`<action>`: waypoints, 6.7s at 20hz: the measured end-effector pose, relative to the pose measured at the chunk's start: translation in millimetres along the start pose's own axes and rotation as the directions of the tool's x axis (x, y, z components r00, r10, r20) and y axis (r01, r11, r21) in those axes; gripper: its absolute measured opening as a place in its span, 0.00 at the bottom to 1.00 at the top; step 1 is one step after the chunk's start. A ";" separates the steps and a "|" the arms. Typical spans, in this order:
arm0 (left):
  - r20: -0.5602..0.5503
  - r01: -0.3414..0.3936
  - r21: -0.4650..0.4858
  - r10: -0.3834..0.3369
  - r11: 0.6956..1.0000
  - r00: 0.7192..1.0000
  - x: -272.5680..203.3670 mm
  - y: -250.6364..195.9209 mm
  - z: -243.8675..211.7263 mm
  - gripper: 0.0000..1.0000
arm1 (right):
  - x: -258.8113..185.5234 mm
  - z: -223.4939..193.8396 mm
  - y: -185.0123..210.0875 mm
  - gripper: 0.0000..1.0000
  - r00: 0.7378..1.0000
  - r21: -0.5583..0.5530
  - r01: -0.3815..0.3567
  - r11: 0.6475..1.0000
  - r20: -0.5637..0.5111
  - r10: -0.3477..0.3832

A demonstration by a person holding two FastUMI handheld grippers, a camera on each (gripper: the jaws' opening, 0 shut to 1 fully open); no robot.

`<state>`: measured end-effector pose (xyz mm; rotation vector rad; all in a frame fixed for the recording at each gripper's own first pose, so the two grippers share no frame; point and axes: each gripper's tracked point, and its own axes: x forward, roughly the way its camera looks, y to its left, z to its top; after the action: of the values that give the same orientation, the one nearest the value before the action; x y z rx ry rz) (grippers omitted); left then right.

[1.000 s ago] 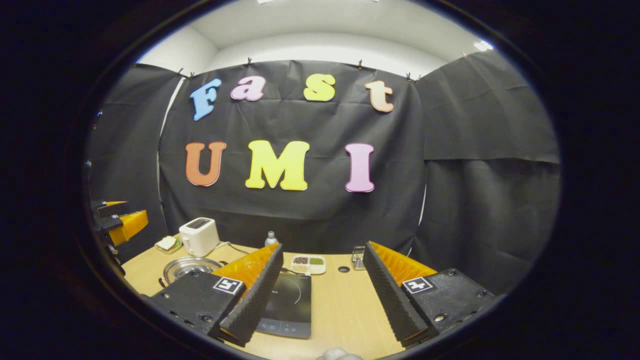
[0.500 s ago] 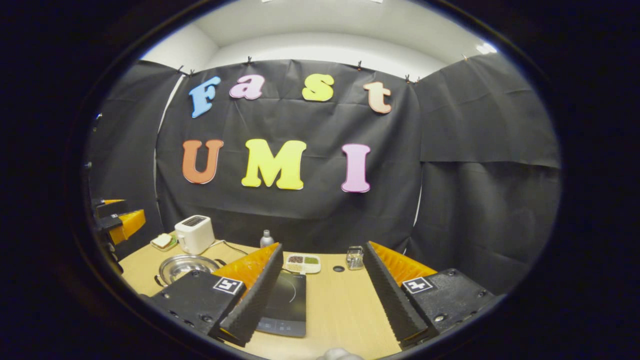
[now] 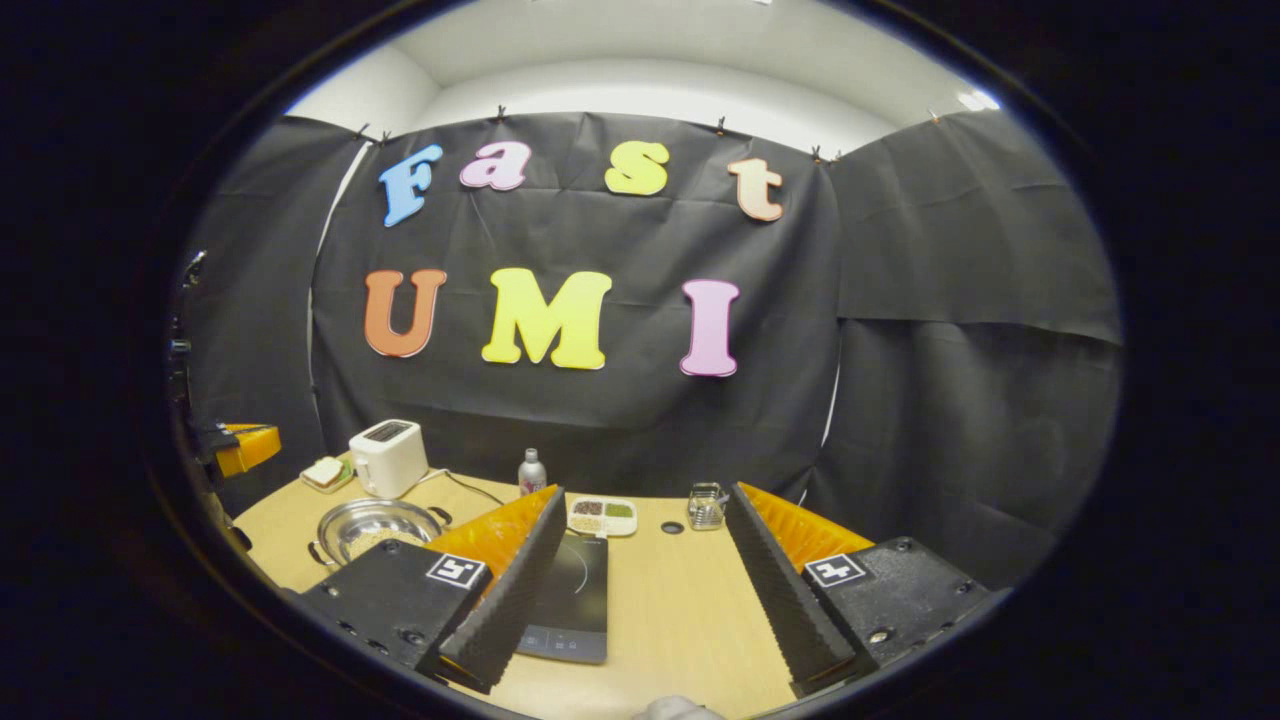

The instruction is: First push the handle of the pot to place it horizontally, then grasp the pot with both hands and set it on the induction cooktop.

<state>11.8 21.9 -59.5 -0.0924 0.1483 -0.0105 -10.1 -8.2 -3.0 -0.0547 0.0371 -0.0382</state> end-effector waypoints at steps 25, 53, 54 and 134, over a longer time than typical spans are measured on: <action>-0.637 -0.025 0.009 0.025 1.000 0.770 22.4 49.4 -257.0 0.00 | 11.6 -54.7 34.9 1.00 0.988 0.002 -0.023 1.000 -0.154 0.023; -0.674 -0.220 0.018 0.175 0.975 0.718 48.4 133.3 -273.8 0.00 | 23.2 -67.2 5.7 0.98 0.980 0.002 0.033 0.999 -0.196 -0.032; -0.675 -0.229 0.012 0.177 0.973 0.716 50.0 136.8 -273.9 0.00 | 23.7 -66.5 7.8 0.99 0.980 0.000 0.031 1.000 -0.196 -0.031; -0.677 -0.039 0.158 0.137 0.987 0.723 195.1 201.0 -246.4 0.68 | 229.1 -280.7 338.9 0.61 0.603 0.261 -0.155 0.953 -0.739 0.301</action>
<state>169.0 196.2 -349.6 0.0601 0.9065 0.0422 220.5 305.9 -310.1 0.1479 0.9245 0.2029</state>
